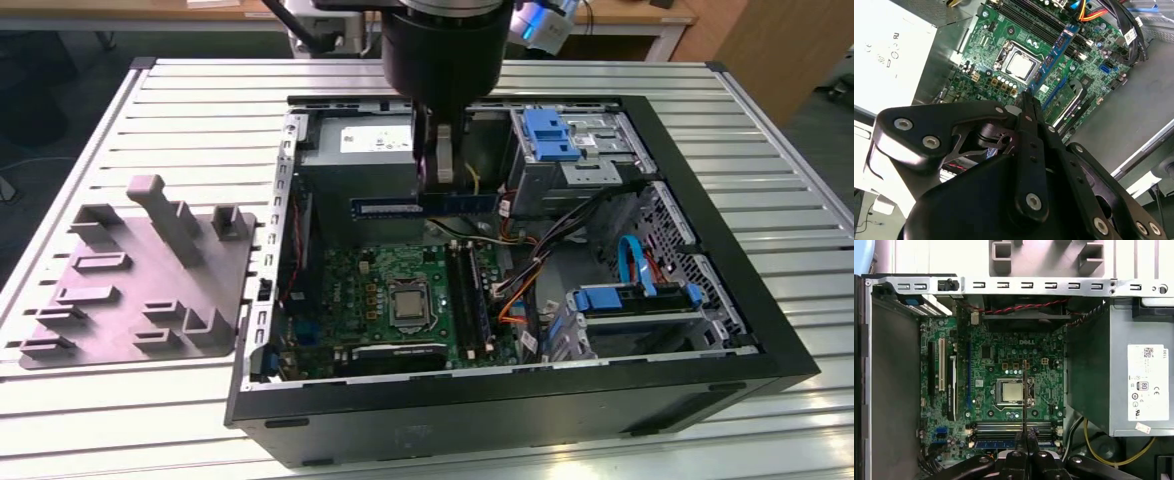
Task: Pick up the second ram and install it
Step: 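Pick up the second ram and move it above second insertion slot, then insert the second ram into the second slot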
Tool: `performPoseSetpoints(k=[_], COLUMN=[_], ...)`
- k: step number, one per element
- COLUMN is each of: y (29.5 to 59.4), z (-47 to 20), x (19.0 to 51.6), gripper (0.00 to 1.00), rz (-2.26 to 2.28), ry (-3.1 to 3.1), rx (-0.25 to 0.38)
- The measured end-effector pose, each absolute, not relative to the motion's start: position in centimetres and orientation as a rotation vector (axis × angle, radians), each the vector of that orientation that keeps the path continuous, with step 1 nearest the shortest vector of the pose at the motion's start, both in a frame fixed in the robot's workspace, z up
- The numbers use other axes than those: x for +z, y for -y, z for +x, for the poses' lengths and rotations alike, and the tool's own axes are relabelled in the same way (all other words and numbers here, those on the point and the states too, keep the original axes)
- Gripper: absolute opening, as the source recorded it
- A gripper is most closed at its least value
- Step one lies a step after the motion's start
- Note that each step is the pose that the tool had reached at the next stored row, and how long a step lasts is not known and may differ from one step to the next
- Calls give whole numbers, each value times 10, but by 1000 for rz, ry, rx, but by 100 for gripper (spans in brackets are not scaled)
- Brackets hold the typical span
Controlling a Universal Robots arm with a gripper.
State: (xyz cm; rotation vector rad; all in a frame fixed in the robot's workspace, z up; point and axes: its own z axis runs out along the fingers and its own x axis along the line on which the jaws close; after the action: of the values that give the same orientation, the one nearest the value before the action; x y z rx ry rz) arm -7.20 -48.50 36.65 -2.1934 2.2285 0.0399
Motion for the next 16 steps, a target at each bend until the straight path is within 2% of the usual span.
performPoseSetpoints(k=[16], y=[486], z=[-72], x=[357], gripper=[11], rz=[-2193], ry=[-2228], rx=[40])
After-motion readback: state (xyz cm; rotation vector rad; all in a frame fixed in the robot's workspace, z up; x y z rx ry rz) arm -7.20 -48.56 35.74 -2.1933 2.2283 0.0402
